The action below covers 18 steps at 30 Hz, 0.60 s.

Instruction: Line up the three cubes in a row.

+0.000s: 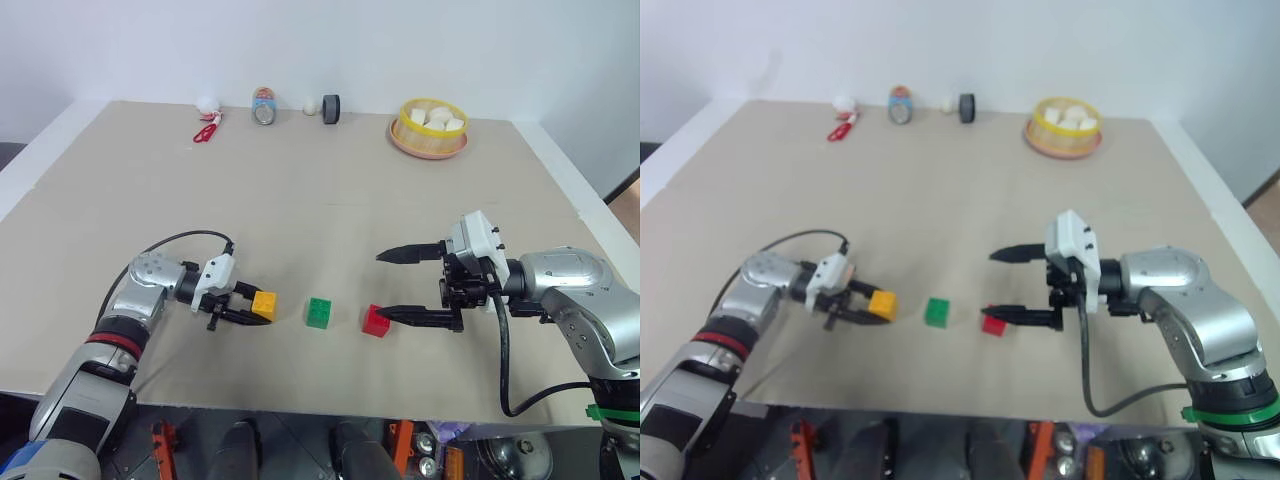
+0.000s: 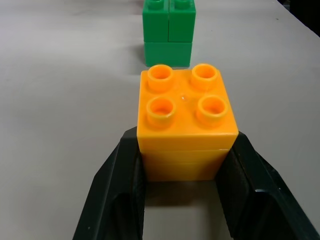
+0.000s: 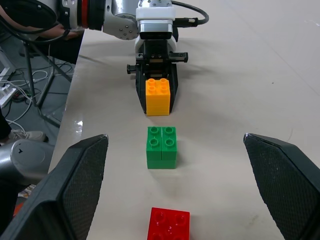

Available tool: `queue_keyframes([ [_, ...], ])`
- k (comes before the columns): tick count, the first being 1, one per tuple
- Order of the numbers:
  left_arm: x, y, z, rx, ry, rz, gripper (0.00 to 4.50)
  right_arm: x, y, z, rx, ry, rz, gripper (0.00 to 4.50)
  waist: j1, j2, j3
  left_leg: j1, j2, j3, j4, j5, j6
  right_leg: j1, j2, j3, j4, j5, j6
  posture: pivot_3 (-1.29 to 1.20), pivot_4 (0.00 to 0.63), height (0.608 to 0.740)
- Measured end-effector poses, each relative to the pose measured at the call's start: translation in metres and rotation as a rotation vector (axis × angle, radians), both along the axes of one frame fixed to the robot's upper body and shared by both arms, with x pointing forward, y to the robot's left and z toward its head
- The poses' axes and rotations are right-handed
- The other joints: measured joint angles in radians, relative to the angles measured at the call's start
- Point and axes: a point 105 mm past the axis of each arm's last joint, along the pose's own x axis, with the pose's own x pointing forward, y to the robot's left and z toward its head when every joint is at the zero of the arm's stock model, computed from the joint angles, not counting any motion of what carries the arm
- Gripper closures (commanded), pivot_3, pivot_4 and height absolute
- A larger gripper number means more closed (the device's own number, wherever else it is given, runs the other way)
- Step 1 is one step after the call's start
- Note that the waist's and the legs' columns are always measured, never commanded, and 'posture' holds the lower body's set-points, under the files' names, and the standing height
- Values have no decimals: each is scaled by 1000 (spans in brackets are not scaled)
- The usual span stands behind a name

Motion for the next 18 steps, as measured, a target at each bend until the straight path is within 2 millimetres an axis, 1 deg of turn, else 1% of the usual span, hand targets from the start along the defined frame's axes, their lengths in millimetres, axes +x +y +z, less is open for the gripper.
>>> queue_keyframes([
  [6,-1,0,0,6,-10,-8,3161,0,1,0,7,0,3,0,-1,0,0,0,0,0,0,0,0,0,0,0,0,0,0,0,150,740],
  [7,-1,0,0,8,-9,-8,2140,0,1,0,7,-1,3,0,-1,0,0,0,0,0,0,0,0,0,0,0,0,0,0,0,150,740],
  [8,0,1,0,9,-9,-3,1881,0,1,1,8,-2,4,0,-1,0,0,0,0,0,0,0,0,0,0,0,0,0,0,0,150,740],
  [10,3,1,0,15,-10,7,1153,0,2,1,9,-4,4,0,-1,0,0,0,0,0,0,0,0,0,0,0,0,0,0,0,150,740],
  [13,6,2,2,14,-4,21,208,1,2,2,11,-6,5,0,-1,0,0,0,0,0,0,0,0,0,0,0,0,0,0,0,150,740],
  [14,6,2,2,13,3,23,51,1,1,1,12,-5,2,0,-1,0,0,0,0,0,0,0,0,0,0,0,0,0,1,0,150,740],
  [18,5,2,1,10,0,22,51,3,0,1,8,-9,-3,0,0,0,0,0,0,0,0,0,0,0,0,0,0,0,0,0,150,740],
])
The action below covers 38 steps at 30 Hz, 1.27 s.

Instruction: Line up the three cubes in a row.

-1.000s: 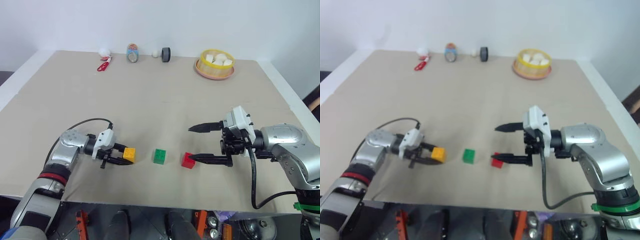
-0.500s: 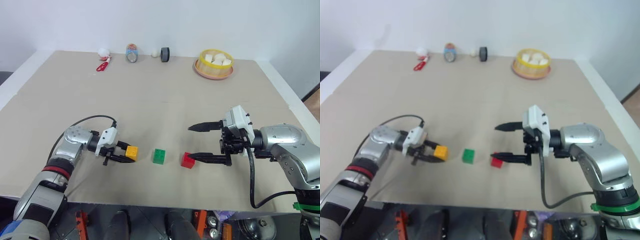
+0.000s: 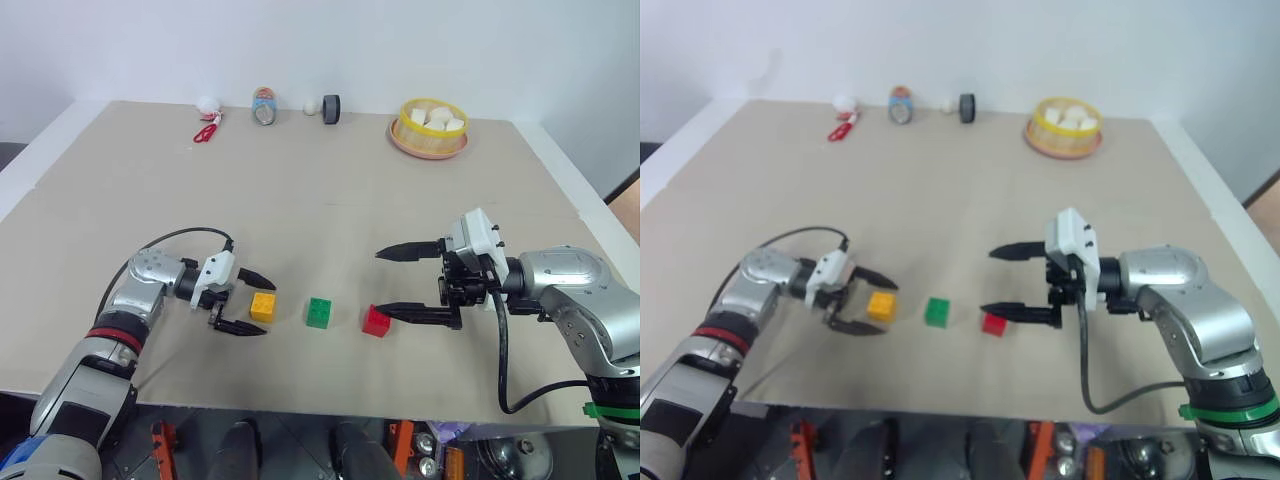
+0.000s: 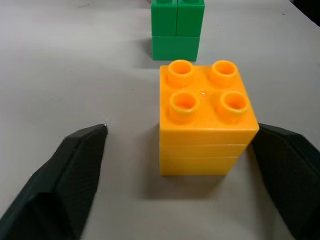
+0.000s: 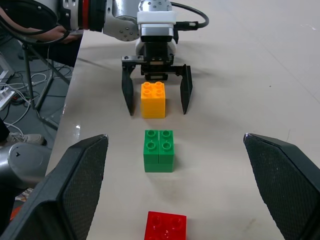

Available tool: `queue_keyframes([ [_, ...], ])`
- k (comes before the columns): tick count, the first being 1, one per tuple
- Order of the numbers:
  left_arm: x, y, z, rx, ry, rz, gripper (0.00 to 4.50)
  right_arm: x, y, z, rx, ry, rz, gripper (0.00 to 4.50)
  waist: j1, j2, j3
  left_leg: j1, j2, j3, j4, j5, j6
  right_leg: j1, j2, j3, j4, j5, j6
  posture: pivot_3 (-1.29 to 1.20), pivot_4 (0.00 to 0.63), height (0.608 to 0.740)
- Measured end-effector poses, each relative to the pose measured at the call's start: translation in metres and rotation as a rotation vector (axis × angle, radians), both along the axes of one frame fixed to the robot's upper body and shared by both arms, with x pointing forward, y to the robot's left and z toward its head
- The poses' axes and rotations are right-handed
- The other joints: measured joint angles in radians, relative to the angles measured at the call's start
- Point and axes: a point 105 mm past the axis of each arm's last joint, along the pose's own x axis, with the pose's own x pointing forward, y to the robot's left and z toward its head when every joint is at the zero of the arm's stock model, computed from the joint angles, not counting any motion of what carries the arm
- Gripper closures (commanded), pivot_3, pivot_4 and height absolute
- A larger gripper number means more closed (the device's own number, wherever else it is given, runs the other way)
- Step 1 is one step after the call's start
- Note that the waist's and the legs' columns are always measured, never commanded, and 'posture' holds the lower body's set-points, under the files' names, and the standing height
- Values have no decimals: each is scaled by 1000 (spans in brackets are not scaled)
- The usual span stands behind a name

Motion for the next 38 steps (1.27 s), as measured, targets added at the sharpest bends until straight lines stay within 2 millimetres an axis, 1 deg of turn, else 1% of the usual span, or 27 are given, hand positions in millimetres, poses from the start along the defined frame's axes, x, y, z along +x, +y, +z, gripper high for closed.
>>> queue_keyframes([
  [4,-4,7,0,-4,13,21,51,0,1,0,-3,0,8,0,-2,0,0,0,1,0,0,0,0,0,0,0,0,0,-1,0,150,740],
  [7,-8,21,5,12,25,49,51,0,3,1,-5,1,20,0,-2,0,0,0,2,0,0,0,0,-1,2,0,1,0,-1,0,150,740],
  [10,-12,41,13,27,31,103,51,2,2,1,-5,3,21,0,-1,0,0,0,3,0,0,0,0,-1,2,0,1,0,-2,0,150,740],
  [11,-15,51,15,40,36,134,51,3,2,2,-5,-1,22,0,-2,0,0,0,4,1,0,0,0,-1,2,0,1,0,-3,0,150,740],
  [14,-18,81,22,66,42,282,51,7,-3,2,-9,-3,7,0,-2,0,0,0,6,1,0,0,0,-1,3,0,1,0,-4,0,150,740],
  [15,-18,87,25,67,39,324,51,8,-5,2,-10,-1,-1,0,-2,0,0,0,6,1,0,0,0,-1,3,0,1,0,-4,0,150,740],
  [17,-21,101,31,46,30,454,51,14,-12,2,-16,0,-26,0,-2,1,0,1,6,2,0,0,0,-1,3,0,1,0,-4,0,150,740],
  [19,-24,112,31,32,48,574,51,22,-25,3,-28,4,-80,0,0,1,1,1,7,4,0,0,0,-1,2,0,1,0,-4,0,150,740],
  [20,-26,117,30,15,56,652,51,27,-36,3,-34,6,-121,0,1,1,1,1,7,5,0,0,0,-1,1,0,1,0,-4,0,150,740],
  [22,-26,126,30,-12,69,763,51,32,-50,3,-38,13,-178,0,2,1,1,1,8,6,0,0,0,-1,1,-2,1,0,-5,0,150,740],
  [23,-24,130,33,-71,64,846,51,35,-59,2,-29,14,-216,0,2,1,0,1,8,6,0,0,0,-1,1,-2,0,0,-5,0,150,740],
  [24,-19,129,41,-164,36,904,51,38,-67,-1,-21,25,-256,0,4,1,0,1,8,7,0,0,0,0,0,-4,1,0,-5,0,150,740],
  [26,-11,129,56,-404,-7,1062,51,45,-84,-14,-2,57,-367,0,5,0,0,2,10,9,1,0,0,1,-1,-4,1,0,-4,0,150,740],
  [27,-9,131,57,-476,0,1129,51,47,-91,-24,5,80,-421,0,4,-1,-1,2,10,10,1,0,0,1,0,-4,1,0,-4,0,150,740],
  [29,-5,137,52,-611,19,1290,51,50,-103,-49,23,128,-533,0,3,-1,-1,3,9,11,1,0,0,2,0,-3,1,3,1,0,150,740],
  [31,-2,139,39,-733,54,1443,51,55,-104,-68,100,156,-650,0,0,-1,-1,3,9,11,1,0,0,2,1,-2,1,4,2,0,150,740],
  [32,-2,136,30,-762,87,1488,51,58,-102,-75,130,171,-693,0,-1,-1,-1,3,9,11,1,0,0,1,2,0,1,5,2,0,150,740],
  [34,-1,132,17,-803,141,1558,51,66,-101,-77,203,153,-795,0,-2,-1,-1,4,9,10,2,1,0,1,4,1,1,7,1,0,150,740],
  [35,-2,131,14,-807,148,1575,51,69,-102,-75,221,146,-833,0,-2,-1,-1,4,9,9,2,2,0,1,5,2,1,6,-2,0,150,740],
  [38,-2,130,14,-834,147,1621,51,76,-107,-63,305,88,-953,0,-1,-1,-1,4,9,9,2,3,1,1,5,3,1,8,-2,0,150,740],
])
